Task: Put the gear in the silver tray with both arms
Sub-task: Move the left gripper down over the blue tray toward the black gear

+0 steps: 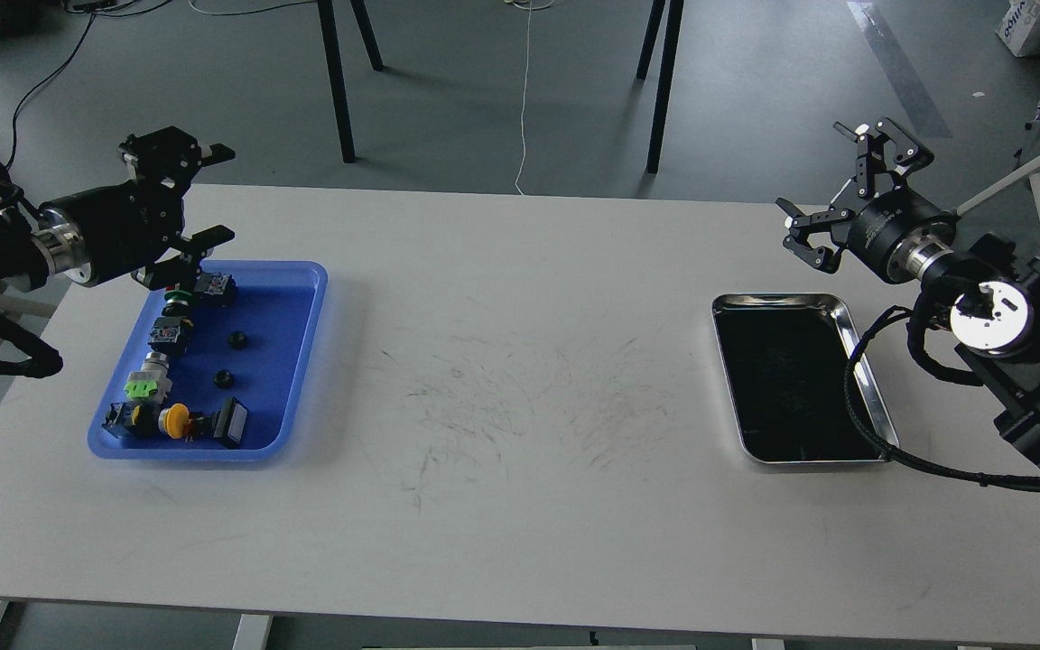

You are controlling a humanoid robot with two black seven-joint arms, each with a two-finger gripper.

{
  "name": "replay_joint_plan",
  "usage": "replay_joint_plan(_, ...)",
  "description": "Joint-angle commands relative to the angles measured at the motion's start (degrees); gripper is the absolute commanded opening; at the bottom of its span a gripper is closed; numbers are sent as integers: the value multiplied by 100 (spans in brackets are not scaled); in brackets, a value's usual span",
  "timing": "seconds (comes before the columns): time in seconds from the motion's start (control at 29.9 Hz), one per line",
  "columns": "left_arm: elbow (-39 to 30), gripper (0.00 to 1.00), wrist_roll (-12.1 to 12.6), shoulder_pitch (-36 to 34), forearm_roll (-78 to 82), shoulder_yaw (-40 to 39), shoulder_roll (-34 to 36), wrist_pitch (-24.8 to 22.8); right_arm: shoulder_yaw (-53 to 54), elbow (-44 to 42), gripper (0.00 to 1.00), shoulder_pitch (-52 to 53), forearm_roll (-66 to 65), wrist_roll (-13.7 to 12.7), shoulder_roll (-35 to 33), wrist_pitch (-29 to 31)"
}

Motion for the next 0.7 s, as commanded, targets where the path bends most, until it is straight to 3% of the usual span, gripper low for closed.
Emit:
replay_joint_plan(0.0, -172, 99, -16, -12, 124, 79, 190, 147, 1, 13, 99, 15, -1, -1, -25, 5)
replay_joint_plan(0.2, -513, 98, -42, -20, 449, 492, 374, 824, 1, 13, 99, 16, -1, -1, -8, -4)
replay_joint_plan(0.27, -392, 99, -130, 23, 668, 588, 357, 843, 1, 21, 99, 16, -1, -1, 1, -4)
replay_joint_plan(0.3, -321, 99, -322, 6, 991, 728, 357, 738, 1, 21, 99, 16, -1, -1, 1, -4)
replay_joint_plan(0.43, -233, 99, -1919, -12, 2187, 940, 339, 561, 1, 21, 99, 16, -1, -1, -25, -4)
replay_joint_plan(0.47, -242, 99, -2114, 23, 2433, 958, 304, 631, 1, 21, 99, 16, -1, -1, -34, 5)
replay_joint_plan(0.57, -198, 99, -1994, -38, 3408, 1230, -38, 1297, 1, 30, 99, 16, -1, -1, -34, -4)
replay_joint_plan(0.67, -153, 99, -1643, 6, 3929, 1388, -109, 2037, 1, 30, 99, 16, -10, -1, -25, -4)
